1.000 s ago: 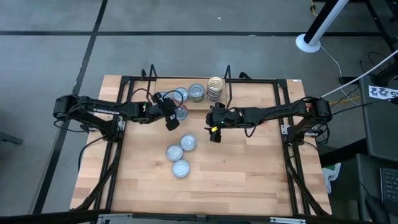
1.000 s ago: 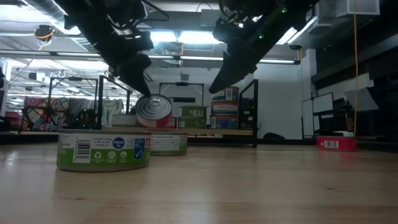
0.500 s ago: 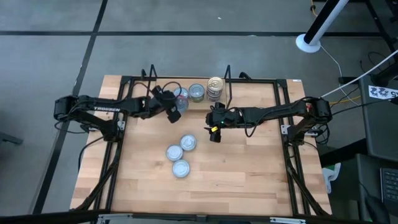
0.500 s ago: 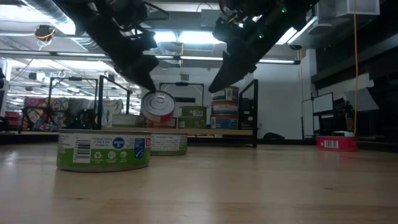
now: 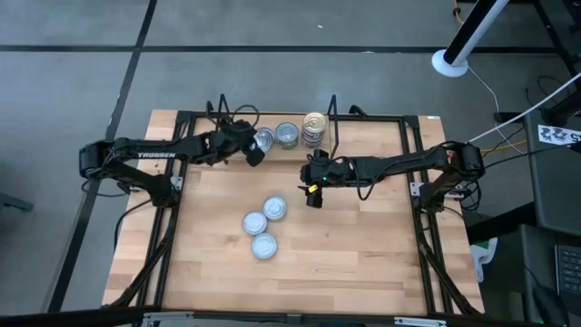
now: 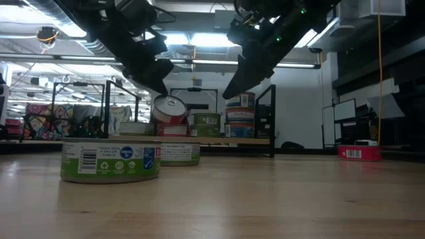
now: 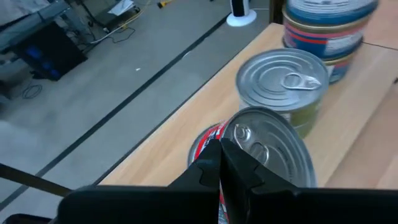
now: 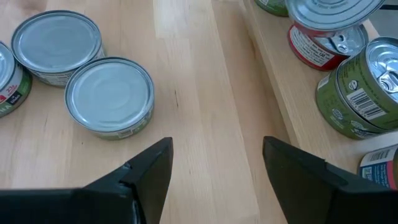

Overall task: Stack canned seafood by type on shelf
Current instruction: Stack the red tuna can on top of the red tuna can on the shelf, then stack the green-white tuna can on top of the green-white tuna can on the shelf

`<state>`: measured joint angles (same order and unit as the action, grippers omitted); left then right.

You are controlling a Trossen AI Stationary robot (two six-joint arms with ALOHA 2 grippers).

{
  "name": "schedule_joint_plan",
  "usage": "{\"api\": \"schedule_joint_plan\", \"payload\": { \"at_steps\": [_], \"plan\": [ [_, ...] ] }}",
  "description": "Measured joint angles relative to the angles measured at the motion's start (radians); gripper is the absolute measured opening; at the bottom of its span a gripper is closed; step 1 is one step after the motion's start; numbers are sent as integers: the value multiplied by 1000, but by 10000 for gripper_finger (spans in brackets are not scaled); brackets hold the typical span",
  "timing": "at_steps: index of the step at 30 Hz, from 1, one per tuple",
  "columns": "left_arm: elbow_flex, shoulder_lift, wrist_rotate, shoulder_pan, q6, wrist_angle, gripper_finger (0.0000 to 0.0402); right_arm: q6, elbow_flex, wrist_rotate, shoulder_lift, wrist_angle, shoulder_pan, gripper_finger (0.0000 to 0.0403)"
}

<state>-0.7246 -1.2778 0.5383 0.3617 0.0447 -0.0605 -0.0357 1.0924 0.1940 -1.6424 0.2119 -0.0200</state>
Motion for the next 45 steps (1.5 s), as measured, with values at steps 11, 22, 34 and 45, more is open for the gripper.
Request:
{"api": "schedule_joint_plan", "payload": {
  "at_steps": [11,22,34,45],
  "plan": [
    [0,0,-57,94,33,1,0,0,0,-2,0,-2,0,250],
    [-1,-8,-93,120,59,0,0,0,0,-2,0,-2,0,250],
    [-1,-107,-102,119,54,28,0,0,0,-3,0,-2,0,250],
    [-1,-101,-101,119,52,55,26,0,0,-3,0,-1,0,250]
  ]
}}
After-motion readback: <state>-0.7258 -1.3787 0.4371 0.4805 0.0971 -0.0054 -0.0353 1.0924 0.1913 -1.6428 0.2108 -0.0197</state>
